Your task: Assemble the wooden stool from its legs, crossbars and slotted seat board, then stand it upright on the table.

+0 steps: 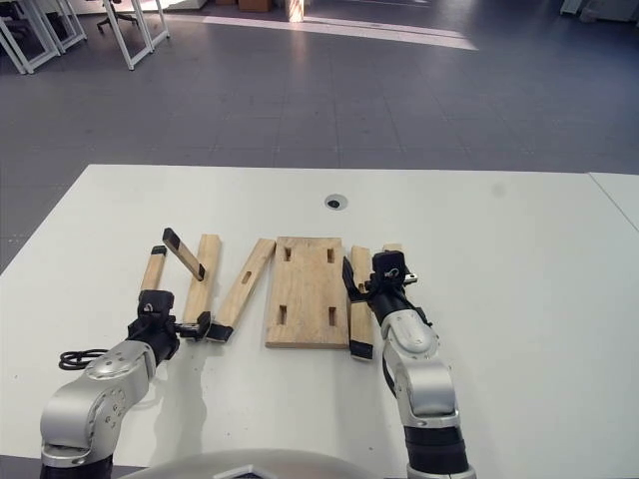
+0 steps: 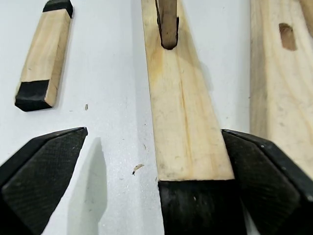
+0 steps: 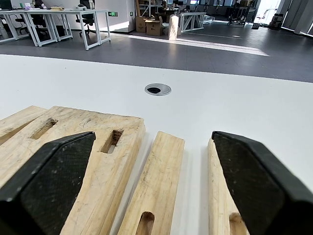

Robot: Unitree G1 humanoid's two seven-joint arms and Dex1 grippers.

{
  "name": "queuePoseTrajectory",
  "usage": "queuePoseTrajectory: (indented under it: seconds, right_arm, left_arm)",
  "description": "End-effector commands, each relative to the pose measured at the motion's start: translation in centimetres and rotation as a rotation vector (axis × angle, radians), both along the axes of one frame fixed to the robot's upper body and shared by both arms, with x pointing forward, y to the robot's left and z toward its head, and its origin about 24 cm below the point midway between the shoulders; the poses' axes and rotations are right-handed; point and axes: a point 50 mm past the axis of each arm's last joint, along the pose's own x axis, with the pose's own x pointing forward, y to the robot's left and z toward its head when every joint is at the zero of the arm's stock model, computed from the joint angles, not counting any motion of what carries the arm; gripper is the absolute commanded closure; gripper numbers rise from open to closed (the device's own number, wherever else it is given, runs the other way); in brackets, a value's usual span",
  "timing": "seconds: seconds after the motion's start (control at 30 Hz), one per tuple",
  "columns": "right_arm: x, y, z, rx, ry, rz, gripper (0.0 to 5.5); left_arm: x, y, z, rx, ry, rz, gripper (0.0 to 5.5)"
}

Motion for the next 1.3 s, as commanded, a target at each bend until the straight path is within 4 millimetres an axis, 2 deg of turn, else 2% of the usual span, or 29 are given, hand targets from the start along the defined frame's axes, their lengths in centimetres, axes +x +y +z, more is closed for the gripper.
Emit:
queuePoseTrajectory:
  seconds: [0.03, 0.17, 0.27, 0.43, 0.57, 0.7, 0.77, 0.8, 0.9, 0.97, 1.07, 1.13, 1.2, 1.3]
  right_arm:
    - [0.1, 0.1, 0.2, -0.005, 0.005, 0.005, 1.09]
    - [0.1, 0.1, 0.2, -0.007, 0.007, 0.005, 1.09]
    - [0.2, 0.0, 0.3, -0.009, 0.004, 0.006, 1.09]
    - [0.4, -0.3, 0.7, -0.014, -0.006, -0.003, 1.09]
    - [0.6, -0.2, 0.8, -0.014, -0.011, -0.006, 1.09]
    - [0.9, -0.5, 1.1, 0.003, -0.020, -0.008, 1.09]
    - [1.1, -0.6, 1.3, 0.033, -0.023, 0.012, 0.79]
    - [1.3, -0.9, 1.4, 0.031, -0.022, 0.018, 0.65]
    - [3.0, -2.3, 2.4, 0.028, -0.033, 0.020, 0.10]
    - [4.3, -3.2, 3.5, 0.044, -0.051, 0.028, 0.00]
    - [6.2, -3.4, 4.8, 0.221, -0.008, 0.080, 0.00]
    - [7.3, -2.1, 5.8, 0.551, 0.076, 0.241, 0.00]
    - [7.3, -0.4, 8.2, 0.797, 0.104, 0.545, 0.00]
    - [7.1, 0.8, 11.0, 0.950, 0.161, 0.869, 0.00]
  left_arm:
    - [-0.1, 0.4, -1.1, 0.006, 0.033, -0.024, 0.53]
    - [-0.1, 0.9, -2.4, -0.003, 0.059, -0.027, 0.53]
    - [-0.5, 1.0, -3.8, -0.032, 0.099, -0.024, 0.95]
    - [-2.6, 1.6, -5.9, -0.033, 0.177, 0.016, 1.79]
    - [-3.3, 2.3, -6.8, -0.024, 0.202, 0.043, 2.44]
    - [-3.0, 2.4, -6.9, -0.041, 0.175, 0.062, 3.05]
    - [-1.8, 2.3, -5.8, -0.076, 0.092, 0.063, 3.40]
    - [-0.7, 2.2, -4.6, -0.095, 0.022, 0.054, 3.44]
    - [3.0, 2.2, 0.1, -0.151, -0.199, 0.022, 3.45]
    - [5.0, 2.6, 3.3, -0.154, -0.318, 0.006, 3.45]
    - [7.0, 2.9, 7.2, -0.171, -0.447, -0.018, 3.45]
    - [8.2, 2.1, 9.0, -0.369, -0.508, -0.051, 3.45]
    - [9.0, 0.4, 9.3, -0.667, -0.477, -0.178, 3.45]
    - [8.9, -1.8, 10.5, -0.983, -0.430, -0.392, 3.45]
